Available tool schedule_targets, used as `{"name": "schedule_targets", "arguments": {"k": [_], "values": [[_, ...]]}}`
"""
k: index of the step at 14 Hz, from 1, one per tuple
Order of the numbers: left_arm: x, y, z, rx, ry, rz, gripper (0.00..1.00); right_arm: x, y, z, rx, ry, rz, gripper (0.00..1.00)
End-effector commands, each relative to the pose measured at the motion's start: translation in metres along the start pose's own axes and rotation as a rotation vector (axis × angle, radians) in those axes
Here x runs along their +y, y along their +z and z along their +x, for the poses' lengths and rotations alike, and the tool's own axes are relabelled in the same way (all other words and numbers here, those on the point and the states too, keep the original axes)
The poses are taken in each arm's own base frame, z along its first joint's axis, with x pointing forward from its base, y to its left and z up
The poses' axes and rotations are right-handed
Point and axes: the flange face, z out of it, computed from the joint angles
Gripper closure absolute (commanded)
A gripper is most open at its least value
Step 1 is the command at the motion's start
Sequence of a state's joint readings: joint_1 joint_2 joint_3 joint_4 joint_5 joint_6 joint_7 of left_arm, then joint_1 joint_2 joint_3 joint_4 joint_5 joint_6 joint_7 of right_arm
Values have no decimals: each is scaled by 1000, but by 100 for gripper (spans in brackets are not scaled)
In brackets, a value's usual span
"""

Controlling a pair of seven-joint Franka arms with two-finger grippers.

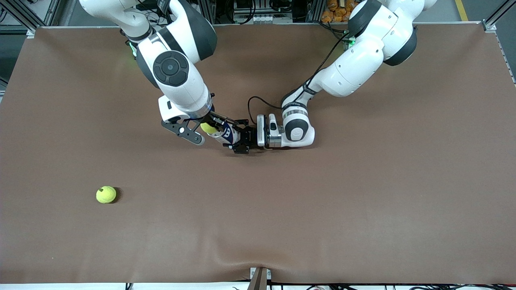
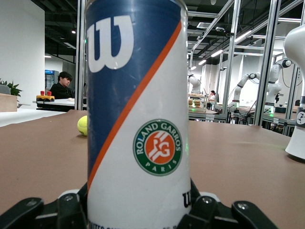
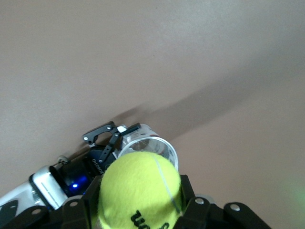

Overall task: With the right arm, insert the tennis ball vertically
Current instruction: 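Open the right gripper to drop the ball into the can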

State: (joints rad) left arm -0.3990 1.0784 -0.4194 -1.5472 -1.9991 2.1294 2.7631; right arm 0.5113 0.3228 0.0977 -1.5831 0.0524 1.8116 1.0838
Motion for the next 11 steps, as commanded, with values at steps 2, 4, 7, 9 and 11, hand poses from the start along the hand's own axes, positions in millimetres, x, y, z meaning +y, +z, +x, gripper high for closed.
{"name": "schedule_targets", "arguments": {"k": [2,4,7,9,11], "values": [[-3,-8,-13,10,129,30,30,-3,13,-19,8,2,-35,90],[-1,-7,-13,10,129,28,30,-8,20,-22,6,6,-43,90],[-2,-10,-14,10,126,31,30,-16,31,-32,39,27,-69,90],[-2,-9,-14,11,127,30,30,-17,37,-32,84,34,-99,89],[-2,-10,-15,10,127,29,30,-16,37,-29,93,43,-103,89]]}}
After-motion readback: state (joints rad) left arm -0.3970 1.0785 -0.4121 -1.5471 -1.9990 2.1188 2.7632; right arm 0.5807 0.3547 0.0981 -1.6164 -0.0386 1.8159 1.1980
